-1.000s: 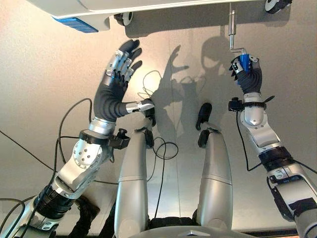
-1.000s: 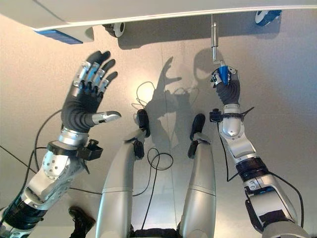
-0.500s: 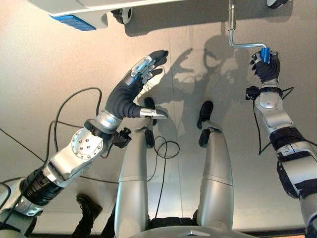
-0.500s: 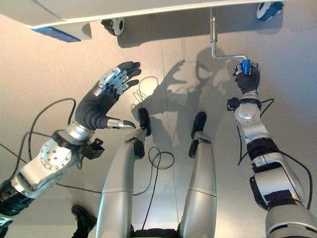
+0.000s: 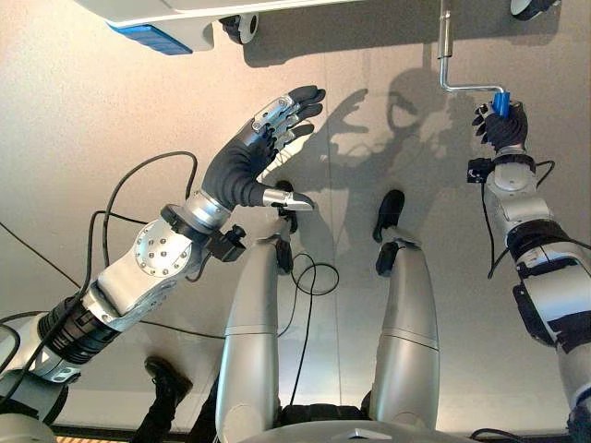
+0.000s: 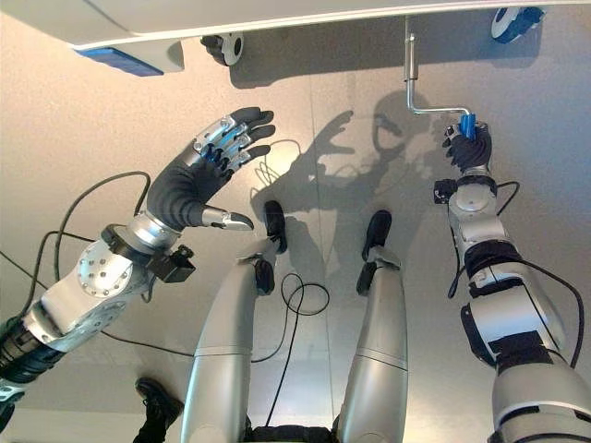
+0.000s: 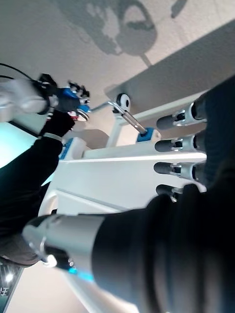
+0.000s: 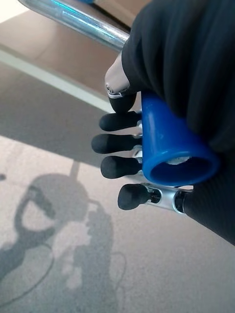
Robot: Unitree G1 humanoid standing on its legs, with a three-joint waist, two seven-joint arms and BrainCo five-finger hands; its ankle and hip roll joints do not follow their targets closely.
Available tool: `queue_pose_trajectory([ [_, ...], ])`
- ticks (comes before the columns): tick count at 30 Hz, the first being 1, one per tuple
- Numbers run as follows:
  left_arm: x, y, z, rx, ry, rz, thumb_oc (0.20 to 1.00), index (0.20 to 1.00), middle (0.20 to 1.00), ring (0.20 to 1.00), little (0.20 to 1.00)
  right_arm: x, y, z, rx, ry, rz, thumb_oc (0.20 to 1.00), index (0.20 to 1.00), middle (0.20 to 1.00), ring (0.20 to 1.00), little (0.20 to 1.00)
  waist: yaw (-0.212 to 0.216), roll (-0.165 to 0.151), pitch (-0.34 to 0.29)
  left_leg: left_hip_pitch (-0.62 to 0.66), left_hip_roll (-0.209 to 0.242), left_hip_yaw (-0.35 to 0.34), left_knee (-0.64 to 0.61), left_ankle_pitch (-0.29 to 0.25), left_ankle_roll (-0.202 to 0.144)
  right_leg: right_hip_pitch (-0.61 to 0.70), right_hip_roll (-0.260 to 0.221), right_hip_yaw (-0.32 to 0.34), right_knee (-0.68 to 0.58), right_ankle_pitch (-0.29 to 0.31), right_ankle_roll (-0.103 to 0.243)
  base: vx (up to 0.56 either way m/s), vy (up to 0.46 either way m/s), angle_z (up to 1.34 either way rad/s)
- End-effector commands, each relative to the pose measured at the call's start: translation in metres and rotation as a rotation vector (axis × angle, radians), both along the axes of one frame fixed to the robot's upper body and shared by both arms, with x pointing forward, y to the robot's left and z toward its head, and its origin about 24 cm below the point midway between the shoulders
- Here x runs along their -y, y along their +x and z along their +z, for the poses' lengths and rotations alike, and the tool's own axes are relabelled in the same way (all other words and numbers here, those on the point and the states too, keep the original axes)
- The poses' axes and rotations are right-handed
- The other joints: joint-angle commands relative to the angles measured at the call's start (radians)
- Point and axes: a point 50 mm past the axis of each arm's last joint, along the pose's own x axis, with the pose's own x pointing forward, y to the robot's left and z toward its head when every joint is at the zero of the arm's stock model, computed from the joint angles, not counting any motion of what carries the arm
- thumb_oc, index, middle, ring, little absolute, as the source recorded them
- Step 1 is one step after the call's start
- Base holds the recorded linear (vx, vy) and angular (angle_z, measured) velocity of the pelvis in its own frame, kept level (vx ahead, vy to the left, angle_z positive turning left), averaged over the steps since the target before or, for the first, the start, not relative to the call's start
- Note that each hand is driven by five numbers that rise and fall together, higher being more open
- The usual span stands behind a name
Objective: Raise the hospital bed
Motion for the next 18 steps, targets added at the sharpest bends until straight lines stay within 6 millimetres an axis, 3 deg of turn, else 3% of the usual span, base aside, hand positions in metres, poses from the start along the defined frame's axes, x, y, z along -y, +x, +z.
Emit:
queue_pose_trajectory([
  [1, 0.009, -0.012, 0.014, 0.069, -0.118, -0.096, 1.000, 1.000, 1.000, 1.000, 1.000, 0.060, -0.024, -0.003, -0.114, -0.009, -0.228, 0.200, 0.200, 0.200, 0.200, 0.200, -0.027, 0.089, -0.023, 0.023, 0.019, -0.096, -0.041, -0.006, -0.068, 0.009, 0.019, -0.017, -0.003, 0.033, 0.021, 0.00, 0.000, 0.00],
  [10, 0.018, -0.008, 0.014, 0.060, -0.150, -0.115, 1.000, 1.000, 1.000, 1.000, 1.000, 0.037, -0.013, -0.029, -0.305, -0.100, -0.163, 0.200, 0.200, 0.200, 0.200, 0.200, -0.001, 0.119, -0.023, 0.011, 0.012, -0.104, -0.025, -0.004, -0.064, -0.004, 0.011, -0.020, 0.022, 0.030, 0.020, 0.00, 0.000, 0.00],
  [18, 0.026, -0.010, 0.019, 0.072, -0.214, -0.136, 1.000, 1.000, 1.000, 1.000, 1.000, 0.013, -0.002, -0.032, -0.378, -0.215, -0.116, 0.200, 0.200, 0.200, 0.200, 0.200, 0.024, 0.148, -0.023, -0.004, 0.003, -0.109, -0.011, -0.003, -0.061, -0.021, 0.003, -0.020, 0.050, 0.022, 0.019, 0.00, 0.008, 0.03],
])
